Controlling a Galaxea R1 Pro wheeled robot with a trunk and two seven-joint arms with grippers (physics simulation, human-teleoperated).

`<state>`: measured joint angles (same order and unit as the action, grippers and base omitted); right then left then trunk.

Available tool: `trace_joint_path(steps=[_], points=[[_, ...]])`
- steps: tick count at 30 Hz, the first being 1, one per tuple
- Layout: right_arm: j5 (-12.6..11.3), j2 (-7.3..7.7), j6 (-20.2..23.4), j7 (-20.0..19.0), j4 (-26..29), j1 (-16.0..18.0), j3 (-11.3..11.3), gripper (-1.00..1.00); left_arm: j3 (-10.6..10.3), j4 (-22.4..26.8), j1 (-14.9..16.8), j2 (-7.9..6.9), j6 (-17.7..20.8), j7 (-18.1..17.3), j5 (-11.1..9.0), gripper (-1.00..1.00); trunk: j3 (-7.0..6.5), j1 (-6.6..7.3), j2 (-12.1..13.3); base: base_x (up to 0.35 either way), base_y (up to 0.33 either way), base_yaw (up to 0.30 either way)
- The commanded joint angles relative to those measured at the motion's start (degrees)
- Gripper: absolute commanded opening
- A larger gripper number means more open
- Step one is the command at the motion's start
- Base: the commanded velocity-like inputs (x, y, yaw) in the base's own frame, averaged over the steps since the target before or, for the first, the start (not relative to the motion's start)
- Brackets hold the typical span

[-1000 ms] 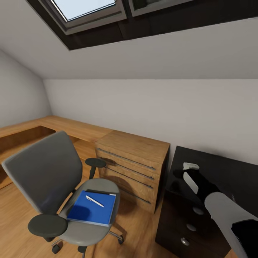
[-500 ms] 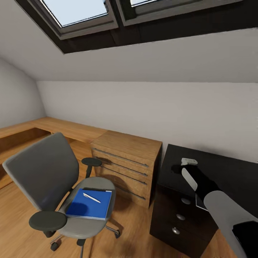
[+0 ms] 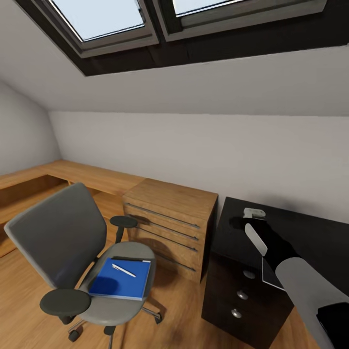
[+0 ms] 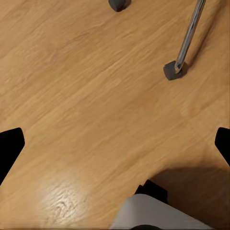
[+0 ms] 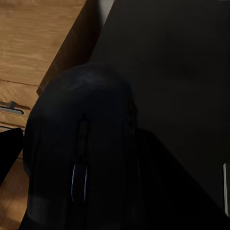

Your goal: In the bedroom, organize the workspace by keeping the computer under the desk, ensuring the monitor is on the desk, placing the keyboard on the desk next to the monitor, placing the mouse on the desk next to the keyboard, moving the folder from the swivel chair onto the desk next to the mouse, stacking the notebook on top of the folder with the pen on top of the notebook, and positioning the swivel chair next to the desk.

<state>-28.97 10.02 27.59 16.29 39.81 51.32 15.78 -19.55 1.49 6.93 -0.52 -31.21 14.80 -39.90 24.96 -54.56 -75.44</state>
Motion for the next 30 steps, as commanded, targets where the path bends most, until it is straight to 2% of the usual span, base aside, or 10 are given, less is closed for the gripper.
trace_joint_path(steps=[1,12,21,24,27,30], points=[[-0.8,0.09,0.1,0.7,0.1,0.0,0.4,-1.0,-0.5,0.1,0.0,0.0,0.4,0.5,0.0,1.0,-0.12,0.23,0.4,0.0,0.0,0.0],[-0.7,0.25,0.5,0.7,0.9,-0.2,0.3,-1.0,-0.5,0.2,0.0,0.11,0.8,0.4,0.1,1.0,-2.1,2.64,4.8,0.0,0.0,-0.011],[-0.8,0.27,0.5,0.7,1.0,-0.2,0.2,-1.0,-0.6,1.2,0.0,0.58,2.2,-0.6,0.2,1.0,-3.87,4.62,8.4,0.0,0.0,-0.234],[-0.8,0.27,0.5,0.7,1.0,-0.2,0.2,-1.0,-0.8,1.4,0.0,0.58,9.0,-4.7,0.7,1.0,-4.47,5.28,9.6,0.0,0.0,-0.281],[-0.8,0.27,0.5,0.7,1.0,-0.2,0.2,-1.0,-1.0,2.5,0.0,0.39,14.7,-7.2,1.3,1.0,-5.07,5.94,10.8,0.0,0.0,-0.284],[-0.8,0.26,0.5,0.7,1.0,-0.2,0.2,-1.0,-1.0,3.2,0.0,0.4,16.9,-8.0,1.5,1.0,-5.67,6.6,12.0,0.0,0.0,-0.284]])
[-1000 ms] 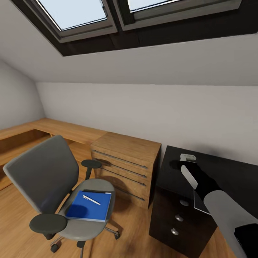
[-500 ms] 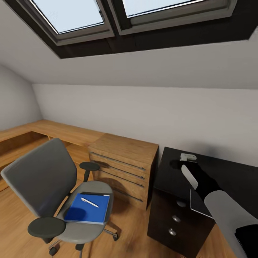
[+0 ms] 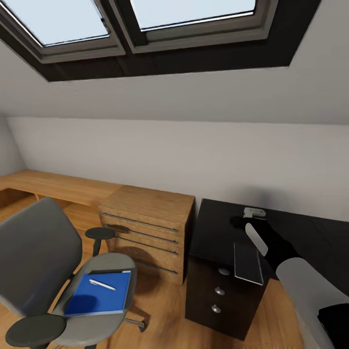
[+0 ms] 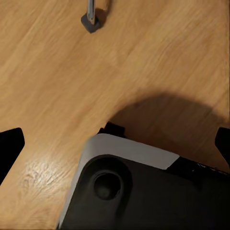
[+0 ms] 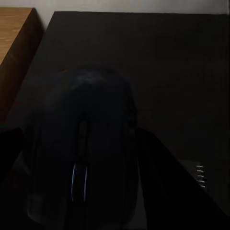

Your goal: In the bedroom, organize the workspace by keeping the computer under the desk, ensuring the monitor is on the desk, placing the keyboard on the desk next to the monitor, placing the mouse on the desk next to the keyboard, moving the folder from the swivel chair onto the desk next to the mouse, stacking the notebook on top of the folder with the pen on top of the notebook, and positioning the swivel chair next to the desk.

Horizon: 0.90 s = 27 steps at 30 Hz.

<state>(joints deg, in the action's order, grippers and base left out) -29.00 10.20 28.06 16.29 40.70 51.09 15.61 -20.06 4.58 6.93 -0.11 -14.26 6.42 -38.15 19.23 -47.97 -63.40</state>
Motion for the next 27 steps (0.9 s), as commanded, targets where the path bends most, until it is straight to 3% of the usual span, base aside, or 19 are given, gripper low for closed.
trace_joint_path(steps=[1,12,14,15,16,22,27], points=[[-0.8,0.08,0.1,0.7,0.1,0.1,0.4,-1.0,-0.5,0.2,0.0,0.06,0.5,0.1,-0.2,1.0,-0.13,0.22,0.4,0.0,0.0,-0.285],[-0.8,0.08,0.1,0.7,0.1,0.1,0.4,-1.0,-0.7,1.7,0.0,0.05,0.1,-0.5,0.1,1.0,-2.34,2.64,4.8,0.0,0.0,-0.285],[-0.8,0.08,0.1,0.7,0.1,0.1,0.4,-1.0,-1.9,6.2,0.0,0.18,-0.5,-0.4,0.2,1.0,-2.74,3.08,5.6,0.0,0.0,-0.285],[-0.8,0.08,0.1,0.7,0.1,0.1,0.4,-1.0,-3.4,7.8,0.0,0.23,-0.6,-0.4,0.7,1.0,-2.94,3.3,6.0,0.0,0.0,-0.285],[-0.8,0.08,0.1,0.7,0.1,0.1,0.4,-1.0,-8.6,16.9,0.0,0.15,1.3,0.7,4.0,1.0,-3.13,3.52,6.4,0.0,0.0,-0.285],[-0.8,0.08,0.1,0.7,0.1,0.0,0.3,-1.0,-10.0,32.0,0.0,-0.21,12.7,8.9,5.5,1.0,-4.22,4.84,8.8,0.0,0.0,-0.285],[-0.8,0.08,0.1,0.7,0.2,0.1,0.3,-1.0,-10.1,36.6,0.0,-0.31,14.6,11.2,5.6,1.0,-5.12,5.93,10.8,0.0,0.0,-0.29]])
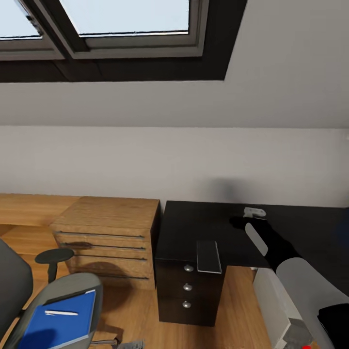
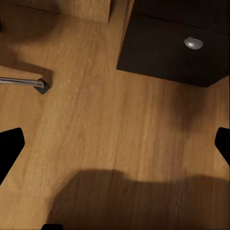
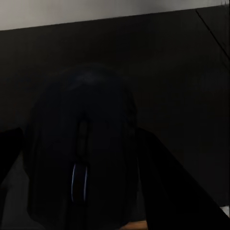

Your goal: In the bedroom, organize the workspace by keeping the computer under the desk, ensuring the monitor is on the desk, placing the keyboard on the desk next to the monitor, placing the mouse on the desk next to the keyboard, moving the folder from the swivel chair onto the desk next to the mouse, stacking the notebook on top of the folder with the pen on top of the notebook, and positioning the swivel chair next to the desk.

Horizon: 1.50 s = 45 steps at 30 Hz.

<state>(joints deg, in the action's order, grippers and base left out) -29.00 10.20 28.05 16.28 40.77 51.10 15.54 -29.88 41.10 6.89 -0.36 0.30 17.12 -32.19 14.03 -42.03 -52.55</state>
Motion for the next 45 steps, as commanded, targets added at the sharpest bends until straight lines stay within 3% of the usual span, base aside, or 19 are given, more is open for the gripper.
trace_joint_path(steps=[1,4,6,8,10,16,29,36,40,45], points=[[-0.8,0.09,0.1,0.7,0.1,0.1,0.3,-1.0,-0.3,0.5,0.1,-0.06,0.1,0.6,-0.3,1.0,-0.1,0.22,0.4,0.0,0.0,-0.292],[-0.8,0.09,0.1,0.7,0.1,0.1,0.3,-1.0,-0.2,1.4,0.1,-0.07,0.2,0.7,-0.3,1.0,-0.64,0.87,1.6,0.0,0.0,-0.217],[-0.8,0.09,0.1,0.7,0.9,0.1,0.2,-1.0,1.0,3.4,0.1,-0.07,0.4,1.3,-0.3,1.0,-1.0,1.31,2.4,0.0,0.0,-0.038],[-0.8,0.09,0.1,0.7,1.2,0.1,0.3,-1.0,2.0,6.9,0.1,-0.07,3.7,5.4,-0.4,1.0,-1.36,1.75,3.2,0.0,0.0,-0.005],[-0.8,0.09,0.2,0.7,1.2,0.1,0.3,-1.0,3.4,7.9,0.1,0.01,4.5,7.3,-0.6,1.0,-1.72,2.19,4.0,0.0,0.0,-0.002],[-0.8,0.04,0.1,0.7,1.2,0.0,0.3,-1.0,5.0,7.4,0.1,0.03,4.6,7.6,-0.8,1.0,-2.8,3.51,6.4,0.0,0.0,-0.021],[-0.8,0.0,0.0,0.7,0.8,0.0,0.3,-1.0,5.0,6.1,0.1,0.11,4.4,7.4,-0.7,1.0,-2.97,3.73,6.8,0.0,-0.012,-0.264],[-0.8,0.0,-0.3,0.7,0.6,0.0,0.3,-1.0,5.0,5.6,0.1,0.11,4.3,7.4,-0.6,1.0,-2.97,3.73,6.8,0.0,-0.254,-0.192],[-0.7,-0.11,-1.0,0.7,-1.3,0.0,0.2,-1.0,4.9,5.6,0.1,0.13,2.3,7.4,-0.5,1.0,-2.97,3.73,6.8,0.0,-0.311,-0.009],[-0.6,-0.32,-7.8,1.8,-7.6,0.0,0.1,-1.0,4.7,5.6,0.1,0.23,0.0,7.3,-0.5,1.0,-2.97,3.73,6.8,0.0,-0.241,-0.001]])
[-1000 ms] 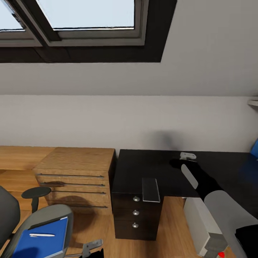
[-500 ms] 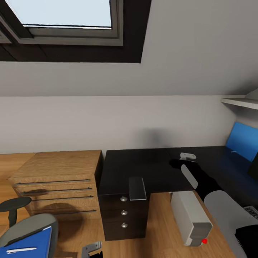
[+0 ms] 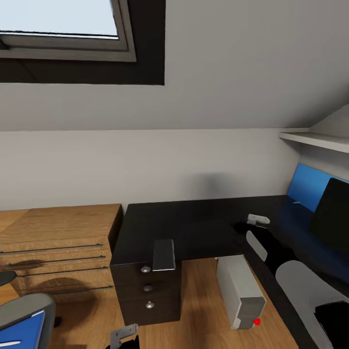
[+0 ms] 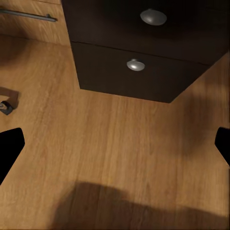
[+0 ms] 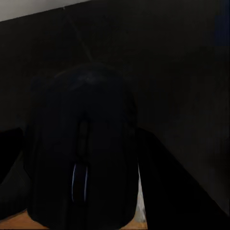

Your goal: In the bedroom, organize the workspace by keeping the computer under the desk, ensuring the monitor is on the desk, placing the keyboard on the desk next to the monitor, placing the mouse on the desk next to the keyboard, moving the folder from the swivel chair onto the desk next to the mouse, stacking the notebook on top of the folder with the pen on top of the notebook, and positioning the swivel chair next to the desk.

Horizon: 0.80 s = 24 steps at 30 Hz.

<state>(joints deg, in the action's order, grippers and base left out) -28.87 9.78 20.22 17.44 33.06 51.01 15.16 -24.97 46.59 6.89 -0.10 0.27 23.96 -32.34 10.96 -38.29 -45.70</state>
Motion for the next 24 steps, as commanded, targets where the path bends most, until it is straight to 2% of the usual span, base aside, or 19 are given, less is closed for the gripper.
trace_joint_path(steps=[1,2,3,4,7,8,10,16,19,24], points=[[-0.8,-0.05,-1.7,2.3,-0.8,0.1,0.5,-1.0,-0.3,0.1,0.1,-0.02,-0.1,0.4,-0.3,1.0,0.09,-0.01,-0.1,0.0,-0.081,0.0],[-0.8,-0.41,-4.4,5.3,-2.1,0.1,0.5,-1.0,-0.3,0.1,0.1,0.0,-0.2,0.4,-0.3,1.0,0.09,-0.01,-0.1,0.0,-0.041,0.0],[-0.8,-0.62,-5.5,6.2,-2.5,0.1,0.6,-1.0,-0.3,0.1,0.1,0.0,-0.3,0.4,-0.3,1.0,0.09,-0.01,-0.1,0.0,-0.033,0.0],[-0.9,-1.35,-9.2,8.7,-4.0,0.1,0.6,-1.0,-0.3,0.1,0.1,-0.01,-0.4,0.4,-0.3,1.0,0.09,-0.01,-0.1,0.0,-0.017,0.0],[-0.9,-2.31,-14.3,11.0,-6.2,0.1,0.5,-1.0,-0.4,0.2,0.1,0.0,-0.4,0.4,-0.3,1.0,0.09,-0.01,-0.1,0.0,-0.01,0.0],[-1.5,-3.04,-17.8,12.9,-7.8,0.1,-0.6,-1.0,-0.4,0.2,0.1,0.01,-0.4,0.3,-0.3,1.0,0.09,-0.01,-0.1,0.0,-0.003,0.0],[-3.1,-3.77,-19.8,14.6,-8.7,0.1,-3.4,-1.0,-0.4,0.2,0.1,0.01,-0.4,0.3,-0.3,1.0,0.09,-0.01,-0.1,0.0,-0.001,0.0],[-4.3,-4.22,-20.8,15.8,-8.8,0.1,-10.4,-1.0,-0.4,0.2,0.1,0.0,-0.3,0.3,-0.3,1.0,0.09,-0.01,-0.1,0.0,0.0,0.0],[-4.3,-4.12,-20.8,15.8,-8.7,0.1,-12.5,-1.0,-0.4,0.2,0.1,-0.04,-0.2,0.3,-0.3,1.0,0.09,-0.01,-0.1,0.0,0.0,0.0],[-4.3,-4.01,-20.8,15.8,-8.6,0.1,-13.3,-1.0,-0.4,0.2,0.1,-0.07,-0.2,0.2,-0.3,1.0,0.09,-0.01,-0.1,0.0,0.0,0.0]])
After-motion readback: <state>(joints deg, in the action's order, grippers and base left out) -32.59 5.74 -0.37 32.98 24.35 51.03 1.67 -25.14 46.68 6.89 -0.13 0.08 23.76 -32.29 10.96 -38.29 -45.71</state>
